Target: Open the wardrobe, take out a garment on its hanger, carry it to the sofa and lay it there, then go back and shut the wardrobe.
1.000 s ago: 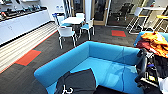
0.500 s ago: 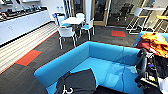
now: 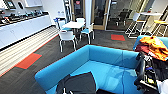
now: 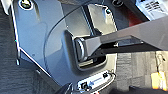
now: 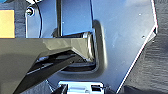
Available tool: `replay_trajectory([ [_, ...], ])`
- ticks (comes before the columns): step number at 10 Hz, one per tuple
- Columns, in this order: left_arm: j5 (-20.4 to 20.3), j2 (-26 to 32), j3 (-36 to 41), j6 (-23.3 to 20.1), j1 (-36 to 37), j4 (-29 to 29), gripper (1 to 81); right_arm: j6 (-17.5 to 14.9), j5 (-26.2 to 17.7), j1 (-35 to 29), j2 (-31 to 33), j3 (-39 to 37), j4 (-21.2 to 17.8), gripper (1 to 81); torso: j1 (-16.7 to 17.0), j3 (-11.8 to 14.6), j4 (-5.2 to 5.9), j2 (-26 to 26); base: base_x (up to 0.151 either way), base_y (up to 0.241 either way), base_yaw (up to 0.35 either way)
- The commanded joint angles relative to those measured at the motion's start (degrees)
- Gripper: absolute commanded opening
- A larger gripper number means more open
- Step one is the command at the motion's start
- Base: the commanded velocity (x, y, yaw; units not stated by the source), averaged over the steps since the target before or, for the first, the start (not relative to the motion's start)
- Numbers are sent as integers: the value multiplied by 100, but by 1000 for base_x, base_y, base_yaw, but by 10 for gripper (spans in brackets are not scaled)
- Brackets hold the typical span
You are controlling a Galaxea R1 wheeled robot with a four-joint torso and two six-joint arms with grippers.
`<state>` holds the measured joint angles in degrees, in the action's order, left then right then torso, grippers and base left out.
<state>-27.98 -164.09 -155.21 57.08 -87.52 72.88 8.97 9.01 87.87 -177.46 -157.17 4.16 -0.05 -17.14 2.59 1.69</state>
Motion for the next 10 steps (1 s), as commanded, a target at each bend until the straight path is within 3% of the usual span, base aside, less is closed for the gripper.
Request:
replay_trajectory([
  [1, 126, 16, -89, -30, 116, 104, 811, -27, -347, -28, -55, 21, 85, 811, 0, 409, -2, 0, 0, 0, 0],
  [3, 152, -72, -97, -39, 107, 113, 811, -27, -347, -19, -47, 21, 94, 811, 5, 752, 0, 7, 0, 0, 0],
  [4, 187, -116, -97, -39, 107, 104, 811, -27, -347, -19, -47, 21, 85, 811, 5, 481, 0, 11, 0, 0, 0],
  [6, 196, -168, -115, -56, 107, 104, 811, -27, -347, -19, -38, 21, 94, 811, 5, 607, 0, 13, 0, 0, 0],
  [8, 468, -318, -255, -56, 116, 60, 811, -27, -347, 7, -38, 21, 94, 811, 5, 599, 0, 15, 0, 0, 0],
  [10, 486, -415, -343, -56, 116, 78, 811, -27, -347, 43, -38, 21, 94, 811, 5, 599, 0, 15, 0, 0, 0],
])
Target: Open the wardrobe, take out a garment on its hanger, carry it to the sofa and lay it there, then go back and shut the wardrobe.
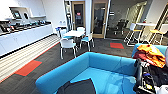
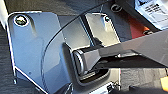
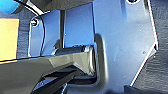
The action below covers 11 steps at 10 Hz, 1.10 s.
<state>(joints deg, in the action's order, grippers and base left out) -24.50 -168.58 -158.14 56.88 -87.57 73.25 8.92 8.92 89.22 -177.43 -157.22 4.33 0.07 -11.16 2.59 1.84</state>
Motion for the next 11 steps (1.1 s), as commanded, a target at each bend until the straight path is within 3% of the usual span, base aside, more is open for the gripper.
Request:
replay_trajectory([
  [1, 139, 35, -51, -37, 121, 40, 811, -22, -339, -93, -49, 26, 77, 811, -7, 0, 0, 0, -63, 0, 0],
  [11, 139, 8, -51, -37, 112, 75, 811, -22, -339, -75, -49, 34, 77, 811, -7, 2, 0, 6, -91, 0, 0],
])
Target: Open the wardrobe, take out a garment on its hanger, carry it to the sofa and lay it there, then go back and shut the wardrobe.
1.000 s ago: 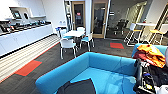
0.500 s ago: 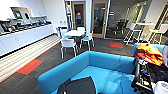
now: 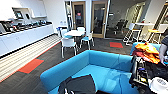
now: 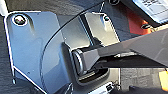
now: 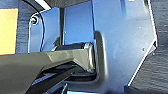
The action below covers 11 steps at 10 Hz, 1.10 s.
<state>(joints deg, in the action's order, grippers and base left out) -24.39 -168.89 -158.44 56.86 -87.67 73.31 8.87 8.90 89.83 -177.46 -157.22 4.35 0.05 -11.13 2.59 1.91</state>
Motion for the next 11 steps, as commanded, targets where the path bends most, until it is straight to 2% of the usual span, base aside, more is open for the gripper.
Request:
replay_trajectory([
  [1, 128, 39, -20, -43, 131, 69, 811, -26, -336, -128, -47, 35, 75, 811, -5, 0, 0, 0, -109, 0, 0],
  [6, 128, 21, -20, -43, 131, 78, 811, -26, -336, -136, -55, 35, 83, 811, -5, 0, 0, 0, -102, 0, 0],
  [11, 110, 48, -20, -34, 123, 60, 811, -26, -336, -127, -47, 26, 83, 811, -5, 2, 0, 5, 0, 0, 0],
])
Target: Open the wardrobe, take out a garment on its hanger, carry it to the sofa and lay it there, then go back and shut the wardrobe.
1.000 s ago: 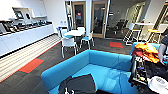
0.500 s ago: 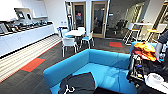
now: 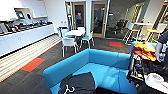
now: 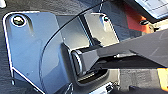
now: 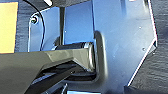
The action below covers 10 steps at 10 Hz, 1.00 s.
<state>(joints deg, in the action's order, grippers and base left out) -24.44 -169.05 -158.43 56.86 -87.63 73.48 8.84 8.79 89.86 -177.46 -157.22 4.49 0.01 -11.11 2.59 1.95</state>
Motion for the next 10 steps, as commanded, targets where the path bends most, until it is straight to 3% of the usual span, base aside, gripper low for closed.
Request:
replay_trajectory([
  [1, 115, 81, -22, -26, 118, 26, 811, -22, -325, -130, -47, 26, 70, 811, -1, 0, 0, 0, 0, 0, 0],
  [7, 123, 55, -22, -34, 118, 60, 811, -22, -325, -130, -55, 26, 61, 811, -1, 0, 0, 0, 0, 0, 0],
  [10, 133, 55, -22, -43, 127, 60, 811, -22, -325, -130, -55, 26, 61, 811, -1, 0, 0, 0, 0, 0, 118],
])
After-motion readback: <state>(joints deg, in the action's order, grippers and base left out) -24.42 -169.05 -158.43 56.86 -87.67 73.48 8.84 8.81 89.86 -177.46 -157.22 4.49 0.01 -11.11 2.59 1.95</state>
